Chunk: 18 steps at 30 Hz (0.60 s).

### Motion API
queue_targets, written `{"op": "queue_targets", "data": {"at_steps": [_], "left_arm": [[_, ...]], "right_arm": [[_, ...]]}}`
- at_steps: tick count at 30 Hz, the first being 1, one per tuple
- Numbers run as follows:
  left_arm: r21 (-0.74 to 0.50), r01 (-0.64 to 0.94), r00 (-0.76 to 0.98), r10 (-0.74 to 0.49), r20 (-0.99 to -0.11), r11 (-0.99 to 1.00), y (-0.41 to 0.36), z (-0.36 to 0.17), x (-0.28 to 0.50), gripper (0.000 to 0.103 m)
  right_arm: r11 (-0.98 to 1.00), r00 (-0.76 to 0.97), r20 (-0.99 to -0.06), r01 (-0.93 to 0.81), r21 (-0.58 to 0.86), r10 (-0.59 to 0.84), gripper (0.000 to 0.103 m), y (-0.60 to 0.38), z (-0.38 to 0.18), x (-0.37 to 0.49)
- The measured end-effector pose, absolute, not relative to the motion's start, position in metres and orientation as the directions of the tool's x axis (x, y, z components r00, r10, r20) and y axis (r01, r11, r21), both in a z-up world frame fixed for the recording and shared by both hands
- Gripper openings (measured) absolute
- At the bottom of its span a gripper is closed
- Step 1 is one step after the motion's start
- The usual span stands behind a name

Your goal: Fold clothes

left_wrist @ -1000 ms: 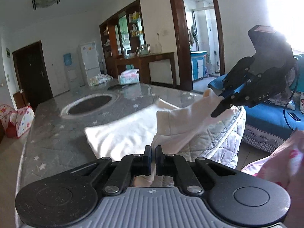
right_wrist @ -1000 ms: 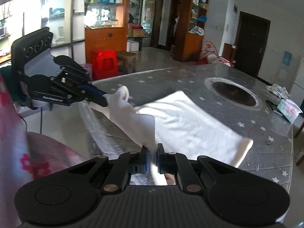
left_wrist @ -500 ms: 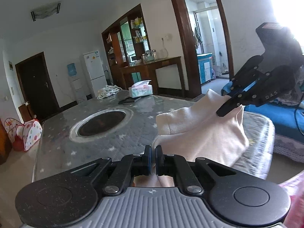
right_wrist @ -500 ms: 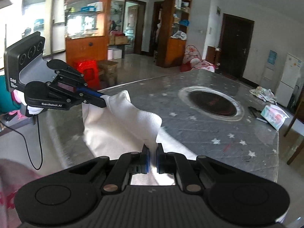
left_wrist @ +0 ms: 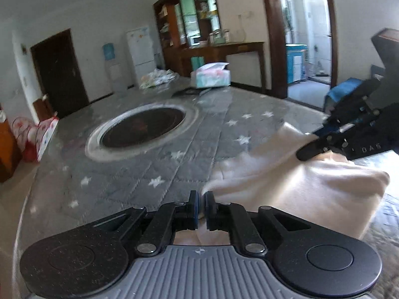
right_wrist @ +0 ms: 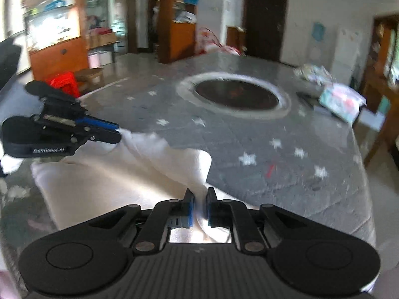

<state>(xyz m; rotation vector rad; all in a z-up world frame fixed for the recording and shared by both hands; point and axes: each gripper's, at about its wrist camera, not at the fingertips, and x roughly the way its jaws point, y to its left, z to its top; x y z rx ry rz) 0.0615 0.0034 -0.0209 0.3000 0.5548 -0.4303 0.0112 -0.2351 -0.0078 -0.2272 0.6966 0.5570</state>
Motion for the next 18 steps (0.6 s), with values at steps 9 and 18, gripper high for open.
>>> {"op": "queue_targets", "data": {"at_steps": [9,18], "left_arm": [[0.128,0.338,0.795,-0.21,-0.569,0.932,0.018,-0.026,0.068,0.01],[0.011,0.451,0.76,-0.377,-0.53,0.893,0.002,-0.01,0.017,0.01]], "right_arm": [[0.89,0.66,-0.663,-0.455,0.022,0.354,0.031,-0.243,-0.015,0.02],[0.852,0.639,-0.636,-0.52,0.057,0.433,0.027,-0.23,0.004,0.011]]}}
